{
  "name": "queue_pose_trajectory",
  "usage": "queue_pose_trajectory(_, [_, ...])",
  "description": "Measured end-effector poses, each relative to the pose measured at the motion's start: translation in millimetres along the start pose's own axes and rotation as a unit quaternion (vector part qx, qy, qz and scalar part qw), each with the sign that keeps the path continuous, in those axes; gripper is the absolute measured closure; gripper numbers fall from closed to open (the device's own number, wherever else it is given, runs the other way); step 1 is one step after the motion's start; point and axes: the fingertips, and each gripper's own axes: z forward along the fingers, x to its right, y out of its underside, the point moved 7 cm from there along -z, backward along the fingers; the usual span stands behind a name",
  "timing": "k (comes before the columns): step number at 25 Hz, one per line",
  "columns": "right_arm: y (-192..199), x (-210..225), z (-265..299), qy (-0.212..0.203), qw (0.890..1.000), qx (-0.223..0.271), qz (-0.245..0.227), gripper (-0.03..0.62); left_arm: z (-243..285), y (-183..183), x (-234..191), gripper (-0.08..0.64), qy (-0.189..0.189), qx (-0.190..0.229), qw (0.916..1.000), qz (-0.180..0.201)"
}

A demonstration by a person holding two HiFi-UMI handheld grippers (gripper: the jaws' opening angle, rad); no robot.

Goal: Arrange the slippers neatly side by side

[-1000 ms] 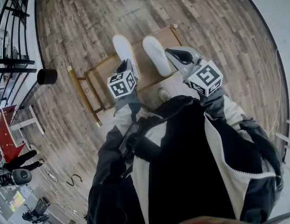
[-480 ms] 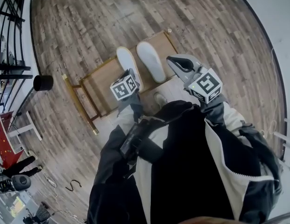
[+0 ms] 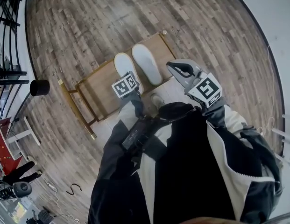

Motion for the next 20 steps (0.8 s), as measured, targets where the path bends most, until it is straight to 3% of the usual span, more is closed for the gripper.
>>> queue_pose_trajectory(6, [3, 2, -7, 0.004, 1.0, -0.011, 0.0, 0.588, 15, 5, 4, 0.537, 0.004, -0.012, 0.9998, -0.017])
queue_pose_trajectory(15, [6, 0, -12, -0.001, 1.0, -0.019, -0.005, 0.588, 24, 4, 11, 0.532, 0.009, -0.016, 0.9998, -0.01])
queue_pose_trajectory(20, [10, -1, -11, -0.009, 1.0, -0.017, -0.014, 0.588, 24, 3, 12, 0.411, 0.013, -0.015, 0.9998, 0.007])
